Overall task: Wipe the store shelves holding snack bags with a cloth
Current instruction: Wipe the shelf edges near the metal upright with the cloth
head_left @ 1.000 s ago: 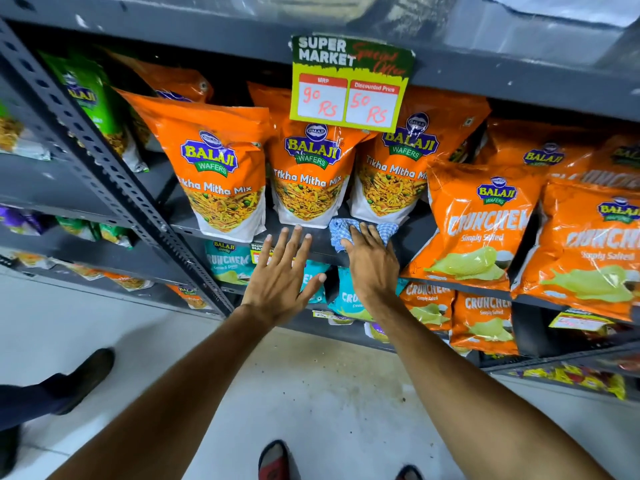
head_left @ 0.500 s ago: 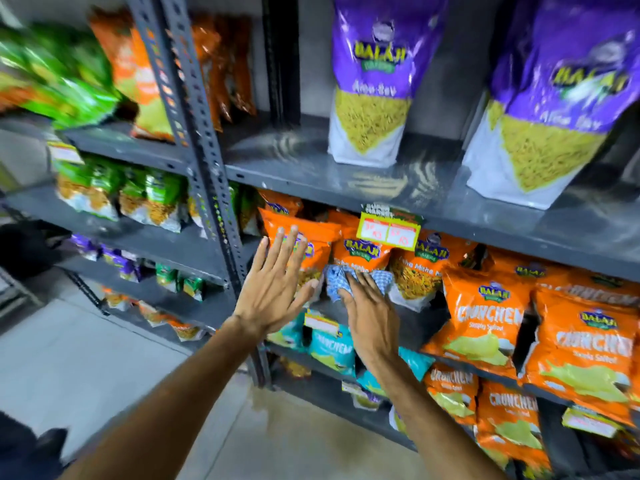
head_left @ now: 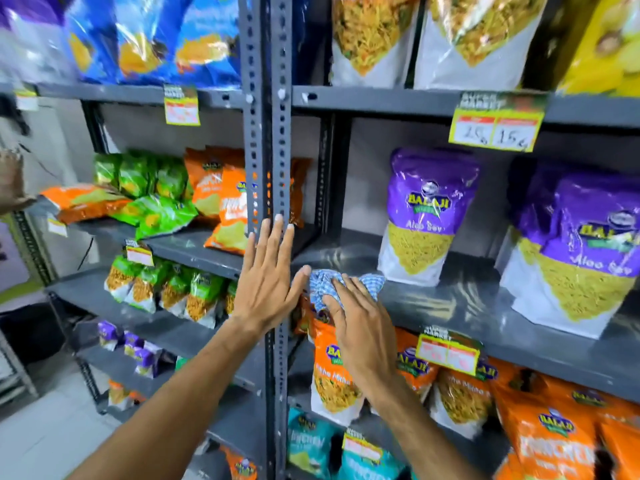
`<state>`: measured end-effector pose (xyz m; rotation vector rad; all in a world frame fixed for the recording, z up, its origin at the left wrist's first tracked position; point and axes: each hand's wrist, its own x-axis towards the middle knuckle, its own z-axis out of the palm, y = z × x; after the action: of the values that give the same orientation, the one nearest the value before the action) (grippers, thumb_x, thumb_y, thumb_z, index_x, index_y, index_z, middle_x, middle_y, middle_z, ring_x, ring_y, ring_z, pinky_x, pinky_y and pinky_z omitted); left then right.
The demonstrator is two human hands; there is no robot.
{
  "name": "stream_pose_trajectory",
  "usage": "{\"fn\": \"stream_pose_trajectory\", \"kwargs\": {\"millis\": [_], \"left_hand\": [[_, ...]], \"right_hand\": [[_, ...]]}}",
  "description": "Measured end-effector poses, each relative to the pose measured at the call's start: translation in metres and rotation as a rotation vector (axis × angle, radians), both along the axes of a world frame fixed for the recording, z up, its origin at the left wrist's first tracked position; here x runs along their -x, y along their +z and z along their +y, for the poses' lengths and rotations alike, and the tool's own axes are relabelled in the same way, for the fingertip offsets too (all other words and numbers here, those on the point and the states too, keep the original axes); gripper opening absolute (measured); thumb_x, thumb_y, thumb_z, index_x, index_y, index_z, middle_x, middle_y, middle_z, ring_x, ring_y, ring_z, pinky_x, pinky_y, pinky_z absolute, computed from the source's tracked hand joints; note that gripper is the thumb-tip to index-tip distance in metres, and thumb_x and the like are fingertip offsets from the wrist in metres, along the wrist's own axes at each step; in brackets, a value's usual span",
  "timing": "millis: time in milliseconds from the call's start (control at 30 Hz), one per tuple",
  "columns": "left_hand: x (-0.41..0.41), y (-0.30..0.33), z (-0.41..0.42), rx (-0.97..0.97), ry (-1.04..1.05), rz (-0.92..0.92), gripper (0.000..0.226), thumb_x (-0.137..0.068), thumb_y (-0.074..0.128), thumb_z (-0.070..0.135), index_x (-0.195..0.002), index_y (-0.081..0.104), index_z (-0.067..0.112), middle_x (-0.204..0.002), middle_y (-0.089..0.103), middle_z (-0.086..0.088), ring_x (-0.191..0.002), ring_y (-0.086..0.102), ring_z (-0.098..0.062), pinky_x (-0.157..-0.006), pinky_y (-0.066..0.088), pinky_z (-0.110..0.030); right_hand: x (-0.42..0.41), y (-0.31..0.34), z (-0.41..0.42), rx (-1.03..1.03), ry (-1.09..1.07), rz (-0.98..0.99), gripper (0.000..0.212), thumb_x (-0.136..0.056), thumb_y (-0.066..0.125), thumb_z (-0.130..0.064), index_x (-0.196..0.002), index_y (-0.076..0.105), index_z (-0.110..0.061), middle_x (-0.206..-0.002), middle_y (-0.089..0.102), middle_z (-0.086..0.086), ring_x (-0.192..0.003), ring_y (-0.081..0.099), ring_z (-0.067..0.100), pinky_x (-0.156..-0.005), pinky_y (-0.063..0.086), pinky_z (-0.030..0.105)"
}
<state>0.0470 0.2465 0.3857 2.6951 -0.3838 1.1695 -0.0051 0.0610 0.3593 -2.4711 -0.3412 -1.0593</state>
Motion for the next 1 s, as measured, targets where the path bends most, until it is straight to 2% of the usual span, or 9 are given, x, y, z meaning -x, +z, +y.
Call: {"fn": "stream_pose_trajectory", "kwargs": {"millis": [200, 367, 500, 633, 733, 800, 867, 933, 1000], "left_hand": [[-0.055, 0.039, 0.001, 0.043, -0.002, -0.105, 0.072, -0.107, 0.026, 0.052, -0.163, 0.007, 0.01, -0.172, -0.001, -0.012, -0.16, -0.005, -0.027, -0.129, 0.007, -0.052], [-0.102, 0.054, 0.004, 0.065, 0.022, -0.191, 0.072, -0.108, 0.031, 0.045, -0.162, 0.003, 0.007, -0.171, -0.003, -0.016, -0.159, -0.005, -0.032, -0.128, 0.01, -0.056], [-0.128, 0.048, 0.003, 0.105, -0.04, -0.255, 0.072, -0.108, 0.035, 0.041, -0.162, -0.003, 0.01, -0.171, -0.004, -0.014, -0.159, -0.002, -0.031, -0.126, 0.012, -0.059], [-0.143, 0.042, 0.0, 0.156, -0.062, -0.355, 0.064, -0.109, 0.035, 0.035, -0.161, 0.012, 0.007, -0.169, 0.004, -0.014, -0.159, 0.008, -0.034, -0.125, 0.015, -0.061], [-0.148, 0.039, 0.0, 0.151, -0.082, -0.414, 0.06, -0.109, 0.032, 0.032, -0.16, 0.014, 0.007, -0.168, 0.005, -0.012, -0.158, 0.011, -0.034, -0.125, 0.016, -0.061], [-0.152, 0.038, 0.001, 0.16, -0.1, -0.428, 0.06, -0.107, 0.032, 0.03, -0.16, 0.014, 0.007, -0.168, 0.004, -0.012, -0.158, 0.011, -0.034, -0.126, 0.014, -0.06], [-0.154, 0.037, 0.002, 0.165, -0.105, -0.446, 0.06, -0.107, 0.033, 0.029, -0.16, 0.016, 0.006, -0.167, 0.005, -0.012, -0.158, 0.012, -0.035, -0.126, 0.013, -0.06], [-0.155, 0.037, 0.003, 0.166, -0.109, -0.453, 0.061, -0.107, 0.033, 0.029, -0.16, 0.016, 0.006, -0.167, 0.006, -0.012, -0.158, 0.013, -0.036, -0.127, 0.012, -0.058], [-0.155, 0.036, 0.003, 0.162, -0.113, -0.461, 0.061, -0.106, 0.032, 0.03, -0.16, 0.015, 0.007, -0.167, 0.006, -0.012, -0.157, 0.014, -0.036, -0.127, 0.011, -0.057]], "right_hand": [[-0.083, 0.049, 0.014, 0.085, -0.057, -0.002, 0.042, -0.1, 0.051, -0.042, -0.126, 0.067, -0.014, -0.133, 0.066, 0.006, -0.128, 0.058, 0.023, -0.102, 0.05, 0.043], [-0.15, 0.081, 0.021, 0.111, -0.183, 0.245, 0.027, -0.1, 0.05, -0.032, -0.11, 0.067, -0.014, -0.106, 0.072, 0.012, -0.098, 0.069, 0.034, -0.074, 0.051, 0.039], [-0.229, 0.071, 0.019, 0.047, -0.234, 0.436, 0.029, -0.096, 0.05, -0.026, -0.12, 0.067, -0.021, -0.116, 0.072, 0.011, -0.106, 0.069, 0.032, -0.081, 0.053, 0.04], [-0.278, 0.057, 0.01, 0.082, -0.174, 0.503, 0.031, -0.102, 0.044, -0.025, -0.121, 0.065, -0.012, -0.121, 0.066, 0.014, -0.113, 0.062, 0.036, -0.094, 0.051, 0.045], [-0.309, 0.056, 0.007, 0.107, -0.184, 0.49, 0.036, -0.104, 0.04, -0.031, -0.118, 0.064, -0.008, -0.119, 0.065, 0.02, -0.111, 0.061, 0.039, -0.09, 0.05, 0.042], [-0.33, 0.056, 0.01, 0.1, -0.25, 0.553, 0.053, -0.104, 0.031, -0.049, -0.116, 0.065, -0.009, -0.119, 0.066, 0.019, -0.111, 0.061, 0.038, -0.09, 0.043, 0.045], [-0.343, 0.053, 0.012, 0.142, -0.293, 0.626, 0.067, -0.1, 0.02, -0.062, -0.116, 0.065, -0.014, -0.119, 0.066, 0.016, -0.115, 0.059, 0.037, -0.106, 0.027, 0.062], [-0.355, 0.049, 0.01, 0.2, -0.309, 0.657, 0.071, -0.099, 0.015, -0.063, -0.116, 0.066, -0.016, -0.121, 0.067, 0.014, -0.12, 0.057, 0.037, -0.111, 0.008, 0.074], [-0.365, 0.044, 0.007, 0.246, -0.314, 0.702, 0.07, -0.098, 0.014, -0.063, -0.123, 0.064, -0.021, -0.131, 0.062, 0.014, -0.127, 0.052, 0.037, -0.111, 0.005, 0.076]]}}
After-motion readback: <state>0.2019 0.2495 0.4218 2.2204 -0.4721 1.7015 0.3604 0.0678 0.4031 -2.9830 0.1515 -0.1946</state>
